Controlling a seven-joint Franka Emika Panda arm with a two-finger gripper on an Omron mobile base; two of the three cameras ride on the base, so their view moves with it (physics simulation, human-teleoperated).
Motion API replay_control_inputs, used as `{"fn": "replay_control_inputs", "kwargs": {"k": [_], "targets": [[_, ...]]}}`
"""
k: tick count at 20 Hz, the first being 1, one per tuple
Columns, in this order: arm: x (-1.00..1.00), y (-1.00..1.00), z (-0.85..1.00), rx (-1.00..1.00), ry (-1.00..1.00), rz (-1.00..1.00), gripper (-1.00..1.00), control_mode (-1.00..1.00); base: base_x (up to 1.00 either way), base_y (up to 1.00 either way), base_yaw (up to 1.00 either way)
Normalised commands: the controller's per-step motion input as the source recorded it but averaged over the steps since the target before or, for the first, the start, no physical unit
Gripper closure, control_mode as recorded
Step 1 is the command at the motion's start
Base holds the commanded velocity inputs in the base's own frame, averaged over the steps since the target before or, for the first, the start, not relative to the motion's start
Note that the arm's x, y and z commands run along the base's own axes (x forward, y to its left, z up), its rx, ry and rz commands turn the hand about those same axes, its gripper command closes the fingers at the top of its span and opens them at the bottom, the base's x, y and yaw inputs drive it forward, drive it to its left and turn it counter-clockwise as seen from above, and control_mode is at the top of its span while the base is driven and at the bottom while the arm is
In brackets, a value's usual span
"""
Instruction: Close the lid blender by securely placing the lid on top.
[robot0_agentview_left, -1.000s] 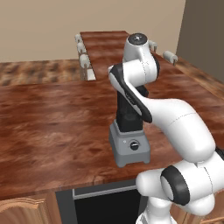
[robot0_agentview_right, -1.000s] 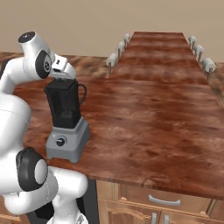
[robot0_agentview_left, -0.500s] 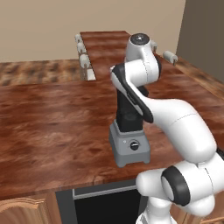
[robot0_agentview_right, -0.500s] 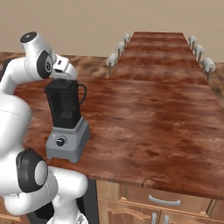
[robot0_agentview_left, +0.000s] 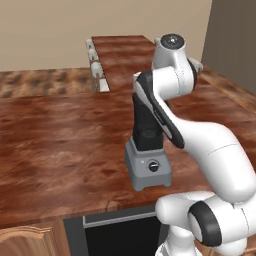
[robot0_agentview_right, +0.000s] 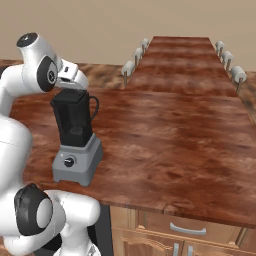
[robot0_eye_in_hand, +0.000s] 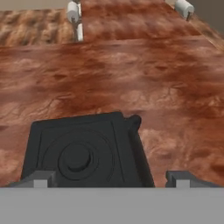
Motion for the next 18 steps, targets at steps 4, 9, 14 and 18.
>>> {"fn": "replay_control_inputs", "kwargs": {"k": [4,9,14,18], "targets": [[-0.60,0.00,0.27,0.03,-0.14,0.00,-1.00,-1.00,0.00,0.00,0.00],[-0.58,-0.03,0.14,0.05,-0.16,0.00,-1.00,-1.00,0.00,0.00,0.00],[-0.65,-0.25,0.09,0.04,-0.22,0.00,-1.00,-1.00,0.00,0.00,0.00],[-0.38,-0.46,0.10,0.07,-0.14,0.00,-1.00,-1.00,0.00,0.00,0.00]]}}
